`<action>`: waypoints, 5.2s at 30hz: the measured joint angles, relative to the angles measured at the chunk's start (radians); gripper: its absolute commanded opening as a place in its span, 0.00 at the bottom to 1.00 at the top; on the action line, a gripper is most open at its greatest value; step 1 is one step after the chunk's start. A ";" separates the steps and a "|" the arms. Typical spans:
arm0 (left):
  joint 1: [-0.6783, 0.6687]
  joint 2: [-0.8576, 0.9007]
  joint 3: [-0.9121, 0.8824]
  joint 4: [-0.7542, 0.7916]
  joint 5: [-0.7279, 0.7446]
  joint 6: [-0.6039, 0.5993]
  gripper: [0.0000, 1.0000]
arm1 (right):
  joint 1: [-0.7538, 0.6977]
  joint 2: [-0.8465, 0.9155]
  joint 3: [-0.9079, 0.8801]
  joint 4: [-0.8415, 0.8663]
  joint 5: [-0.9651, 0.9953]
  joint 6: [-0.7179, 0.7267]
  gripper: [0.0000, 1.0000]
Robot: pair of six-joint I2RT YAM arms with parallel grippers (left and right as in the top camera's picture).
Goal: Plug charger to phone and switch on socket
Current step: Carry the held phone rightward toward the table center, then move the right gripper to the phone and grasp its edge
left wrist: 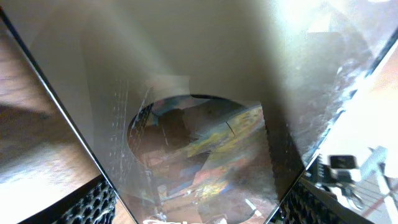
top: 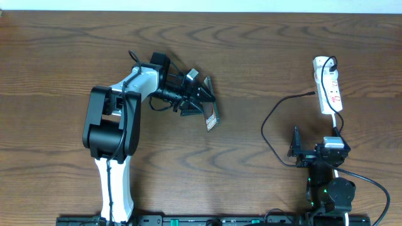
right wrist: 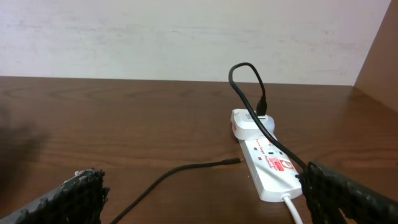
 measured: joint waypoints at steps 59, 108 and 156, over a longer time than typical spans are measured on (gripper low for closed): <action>-0.090 -0.196 -0.002 -0.014 0.229 -0.412 0.57 | 0.000 0.000 0.000 0.000 0.000 0.000 0.99; -0.090 -0.196 -0.002 -0.003 0.229 -0.451 0.51 | 0.000 0.000 0.000 0.008 -0.098 0.798 0.99; -0.090 -0.196 -0.002 0.005 0.229 -0.451 0.51 | 0.962 1.175 0.575 0.282 0.658 0.391 0.84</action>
